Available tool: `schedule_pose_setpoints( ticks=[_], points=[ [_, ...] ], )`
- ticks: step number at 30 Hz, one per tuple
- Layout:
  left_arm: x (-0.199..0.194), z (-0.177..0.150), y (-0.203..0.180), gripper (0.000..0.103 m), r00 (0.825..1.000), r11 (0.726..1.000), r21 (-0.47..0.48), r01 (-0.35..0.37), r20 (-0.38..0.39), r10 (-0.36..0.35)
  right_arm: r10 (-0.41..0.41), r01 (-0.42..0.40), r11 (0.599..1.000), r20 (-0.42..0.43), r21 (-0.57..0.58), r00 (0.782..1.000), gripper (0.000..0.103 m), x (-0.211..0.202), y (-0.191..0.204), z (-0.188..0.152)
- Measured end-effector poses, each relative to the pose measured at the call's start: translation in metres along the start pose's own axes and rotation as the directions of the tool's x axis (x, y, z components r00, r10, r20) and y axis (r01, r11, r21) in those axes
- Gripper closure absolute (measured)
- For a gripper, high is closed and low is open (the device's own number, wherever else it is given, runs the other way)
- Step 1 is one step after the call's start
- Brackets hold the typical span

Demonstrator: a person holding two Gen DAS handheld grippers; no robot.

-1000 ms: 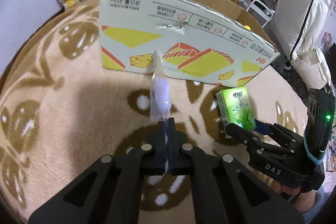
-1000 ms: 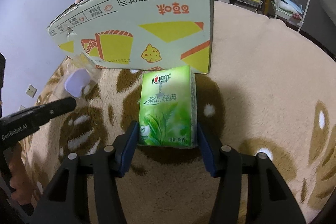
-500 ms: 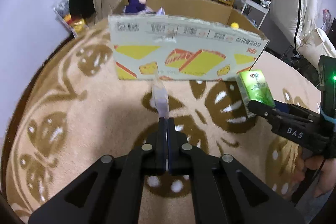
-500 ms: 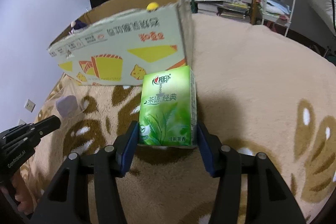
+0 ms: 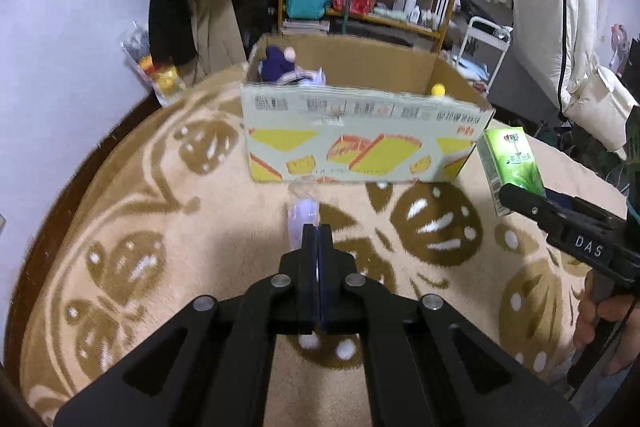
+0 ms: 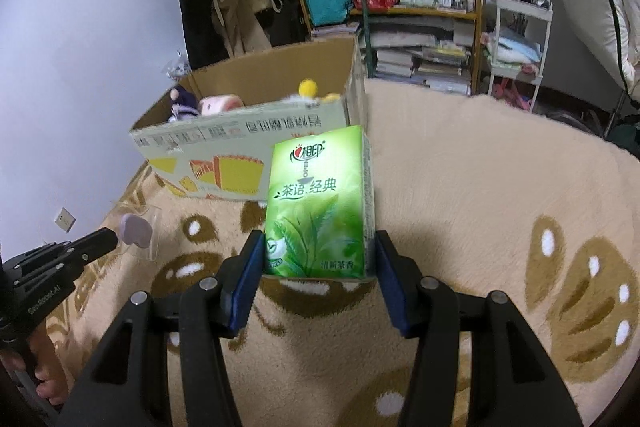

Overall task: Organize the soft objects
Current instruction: 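Lift the clear bag into the box with left tool while right drops the green pack in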

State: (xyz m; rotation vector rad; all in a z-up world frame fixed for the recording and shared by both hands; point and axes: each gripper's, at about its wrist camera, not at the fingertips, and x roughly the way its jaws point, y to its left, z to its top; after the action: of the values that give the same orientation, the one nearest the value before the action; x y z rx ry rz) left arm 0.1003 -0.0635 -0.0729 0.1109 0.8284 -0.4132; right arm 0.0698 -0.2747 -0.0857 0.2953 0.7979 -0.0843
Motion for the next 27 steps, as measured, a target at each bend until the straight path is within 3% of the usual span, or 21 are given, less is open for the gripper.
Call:
schedule_pose_setpoints(
  ticks=[3,7,13,19,27],
  points=[
    [-0.017,0.0,-0.008,0.103,0.994,0.996,0.057,-0.062,0.09,0.057,0.01,-0.01,1.0,0.053,0.005,0.999,0.046,-0.014,0.0,0.006],
    [-0.035,0.004,-0.021,0.103,0.974,0.984,0.123,-0.131,0.2,0.105,0.023,-0.023,1.0,0.116,-0.005,0.993,0.046,-0.029,0.001,0.015],
    [-0.058,0.016,-0.028,0.103,0.944,0.981,0.147,-0.125,0.322,0.072,0.026,-0.023,1.0,0.169,-0.021,0.985,0.046,-0.042,0.006,0.026],
    [-0.065,0.029,-0.023,0.103,0.938,0.988,0.129,-0.09,0.345,0.041,0.062,-0.056,0.998,0.215,-0.036,0.975,0.046,-0.049,0.011,0.033],
    [-0.06,0.06,-0.031,0.103,0.904,0.977,0.155,-0.144,0.422,0.067,0.058,-0.04,0.996,0.263,-0.075,0.963,0.046,-0.047,0.022,0.054]
  ],
)
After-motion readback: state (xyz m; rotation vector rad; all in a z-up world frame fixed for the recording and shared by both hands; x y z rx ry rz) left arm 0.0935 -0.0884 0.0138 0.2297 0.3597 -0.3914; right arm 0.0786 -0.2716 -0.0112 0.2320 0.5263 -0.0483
